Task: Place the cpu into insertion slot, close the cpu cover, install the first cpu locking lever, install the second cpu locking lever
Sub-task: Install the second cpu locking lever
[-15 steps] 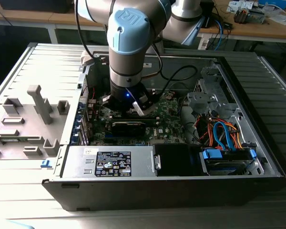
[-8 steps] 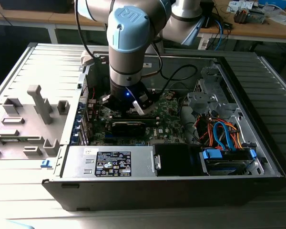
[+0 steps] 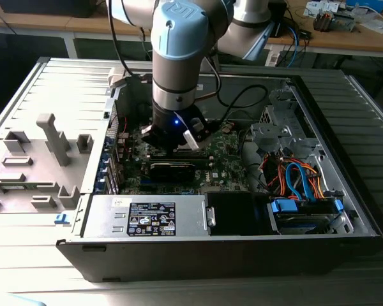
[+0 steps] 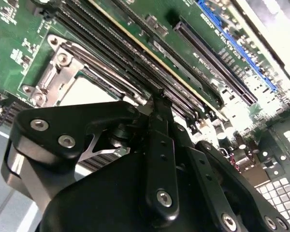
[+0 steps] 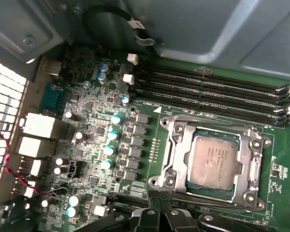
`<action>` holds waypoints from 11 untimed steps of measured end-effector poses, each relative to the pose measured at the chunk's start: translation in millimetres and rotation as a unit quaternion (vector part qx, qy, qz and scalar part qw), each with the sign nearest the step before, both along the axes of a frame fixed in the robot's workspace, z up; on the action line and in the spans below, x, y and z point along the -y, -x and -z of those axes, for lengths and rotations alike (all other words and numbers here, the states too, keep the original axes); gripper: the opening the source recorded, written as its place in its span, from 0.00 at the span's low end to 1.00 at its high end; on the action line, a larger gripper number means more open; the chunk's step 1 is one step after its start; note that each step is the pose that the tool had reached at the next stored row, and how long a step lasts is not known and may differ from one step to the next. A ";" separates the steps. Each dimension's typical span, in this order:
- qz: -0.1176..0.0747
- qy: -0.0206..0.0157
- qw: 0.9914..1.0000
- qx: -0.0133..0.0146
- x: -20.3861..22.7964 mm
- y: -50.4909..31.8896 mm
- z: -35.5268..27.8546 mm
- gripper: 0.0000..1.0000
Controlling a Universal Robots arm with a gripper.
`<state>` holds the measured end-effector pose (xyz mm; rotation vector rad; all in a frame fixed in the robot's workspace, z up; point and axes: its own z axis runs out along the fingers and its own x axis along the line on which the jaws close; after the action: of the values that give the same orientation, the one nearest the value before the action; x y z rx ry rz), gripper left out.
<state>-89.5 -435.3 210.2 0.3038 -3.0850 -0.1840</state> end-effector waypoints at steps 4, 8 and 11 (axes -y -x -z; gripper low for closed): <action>0.000 0.006 1.000 -0.001 -7.5 -5.0 0.1 0.11; 0.000 0.013 1.000 -0.002 -24.0 -11.6 0.0 0.11; 0.000 0.017 1.000 -0.003 -34.6 -15.4 0.1 0.11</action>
<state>-74.1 -400.7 210.1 0.3014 -3.0794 -0.1316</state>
